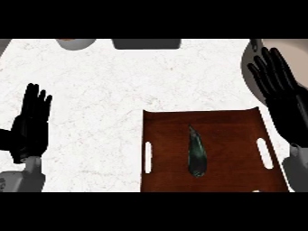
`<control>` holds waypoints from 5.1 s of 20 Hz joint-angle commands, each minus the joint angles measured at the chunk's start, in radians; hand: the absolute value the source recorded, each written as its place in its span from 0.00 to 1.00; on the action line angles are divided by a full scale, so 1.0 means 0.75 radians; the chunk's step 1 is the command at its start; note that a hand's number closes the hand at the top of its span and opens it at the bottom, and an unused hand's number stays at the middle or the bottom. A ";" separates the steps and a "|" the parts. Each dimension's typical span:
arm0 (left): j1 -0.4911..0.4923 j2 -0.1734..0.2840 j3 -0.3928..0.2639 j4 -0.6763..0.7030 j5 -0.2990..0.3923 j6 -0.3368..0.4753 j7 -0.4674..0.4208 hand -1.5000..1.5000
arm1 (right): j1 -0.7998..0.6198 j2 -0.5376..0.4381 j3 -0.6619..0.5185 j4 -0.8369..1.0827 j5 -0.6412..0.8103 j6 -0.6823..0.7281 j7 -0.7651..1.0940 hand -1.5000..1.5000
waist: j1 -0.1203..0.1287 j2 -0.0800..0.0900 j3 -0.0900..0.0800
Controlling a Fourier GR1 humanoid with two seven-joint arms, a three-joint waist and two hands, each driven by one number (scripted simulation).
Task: Pick the eggplant from the tray and place it in the pot
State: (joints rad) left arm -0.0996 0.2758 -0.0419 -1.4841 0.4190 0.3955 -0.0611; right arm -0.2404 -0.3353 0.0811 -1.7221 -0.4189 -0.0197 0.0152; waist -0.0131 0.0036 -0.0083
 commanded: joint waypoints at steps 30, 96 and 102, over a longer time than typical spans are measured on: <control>-0.147 0.141 -0.069 -0.112 -0.201 -0.079 0.265 0.50 | -0.392 -0.248 0.296 0.979 0.631 0.727 -0.357 0.00 | 0.016 -0.010 0.007; -0.066 -0.024 0.252 -0.182 -0.412 -0.323 0.361 0.50 | 0.171 -0.364 0.539 0.307 1.658 0.567 -0.831 1.00 | -0.080 -0.039 0.008; -0.024 -0.023 0.268 -0.233 -0.391 -0.338 0.354 0.50 | 0.557 -0.642 0.187 0.053 1.419 0.326 -1.131 1.00 | -0.082 -0.025 0.011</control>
State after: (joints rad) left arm -0.1436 0.2531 0.1428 -1.6584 0.1171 0.1531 0.2266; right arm 0.0277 -0.7111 0.3418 -1.5841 0.7282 0.3252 -0.6971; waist -0.0654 -0.0185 -0.0013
